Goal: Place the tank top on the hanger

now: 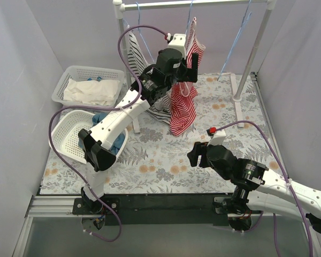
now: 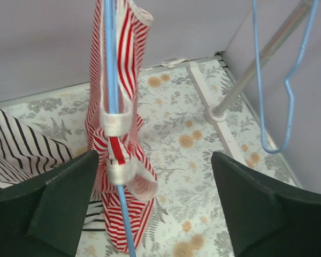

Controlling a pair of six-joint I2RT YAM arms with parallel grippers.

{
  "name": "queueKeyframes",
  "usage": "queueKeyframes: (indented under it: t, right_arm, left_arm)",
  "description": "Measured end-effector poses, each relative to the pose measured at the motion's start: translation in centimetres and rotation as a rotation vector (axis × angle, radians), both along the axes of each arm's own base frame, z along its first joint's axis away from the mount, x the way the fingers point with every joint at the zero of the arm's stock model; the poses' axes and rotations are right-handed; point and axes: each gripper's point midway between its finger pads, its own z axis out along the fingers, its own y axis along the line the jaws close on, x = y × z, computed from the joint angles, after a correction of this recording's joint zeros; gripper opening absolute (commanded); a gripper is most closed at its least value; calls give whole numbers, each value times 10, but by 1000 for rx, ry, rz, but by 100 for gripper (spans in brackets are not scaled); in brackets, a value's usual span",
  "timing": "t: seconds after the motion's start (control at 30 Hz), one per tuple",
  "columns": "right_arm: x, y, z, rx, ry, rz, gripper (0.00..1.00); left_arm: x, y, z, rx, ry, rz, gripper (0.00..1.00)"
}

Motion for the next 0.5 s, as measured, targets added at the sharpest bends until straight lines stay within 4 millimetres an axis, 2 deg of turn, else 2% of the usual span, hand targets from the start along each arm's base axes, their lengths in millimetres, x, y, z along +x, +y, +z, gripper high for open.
queueKeyframes:
  t: [0.13, 0.23, 0.4, 0.5]
  right_arm:
    - [0, 0, 0, -1, -2, -1, 79]
    - [2, -2, 2, -3, -12, -7, 81]
    - [7, -5, 7, -3, -43, -30, 86]
    - [11, -8, 10, -12, -69, -49, 91]
  left_arm:
    - [-18, -1, 17, -26, -22, -76, 98]
    - [-41, 3, 34, -50, -40, -137, 98]
    - [-97, 14, 66, -104, -79, -247, 98]
    - [-131, 23, 62, -114, -71, -295, 98]
